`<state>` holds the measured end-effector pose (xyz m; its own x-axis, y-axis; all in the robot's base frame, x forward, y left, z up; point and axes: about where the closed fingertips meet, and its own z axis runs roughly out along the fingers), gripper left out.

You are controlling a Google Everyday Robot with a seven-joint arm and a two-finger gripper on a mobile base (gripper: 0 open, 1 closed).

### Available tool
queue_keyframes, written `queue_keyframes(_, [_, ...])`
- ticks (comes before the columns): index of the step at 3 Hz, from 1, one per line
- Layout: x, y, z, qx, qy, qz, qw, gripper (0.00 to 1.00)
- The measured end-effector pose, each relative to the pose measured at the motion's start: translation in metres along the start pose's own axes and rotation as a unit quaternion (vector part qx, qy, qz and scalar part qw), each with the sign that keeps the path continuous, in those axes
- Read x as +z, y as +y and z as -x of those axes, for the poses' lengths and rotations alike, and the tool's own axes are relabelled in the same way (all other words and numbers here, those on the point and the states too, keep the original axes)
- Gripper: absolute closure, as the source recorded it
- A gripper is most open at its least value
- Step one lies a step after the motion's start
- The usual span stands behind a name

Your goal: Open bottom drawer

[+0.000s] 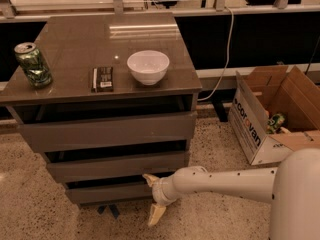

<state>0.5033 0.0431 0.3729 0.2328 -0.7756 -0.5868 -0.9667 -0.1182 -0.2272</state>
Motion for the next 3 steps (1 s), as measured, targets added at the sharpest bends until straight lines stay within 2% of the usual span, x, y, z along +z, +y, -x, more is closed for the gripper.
queue_keyframes(2, [0.035, 0.011, -0.049, -0.009, -0.056, 0.006, 0.9984, 0.0])
queue_keyframes(3, [0.051, 0.009, -0.067, -0.018, -0.064, 0.009, 0.9978, 0.0])
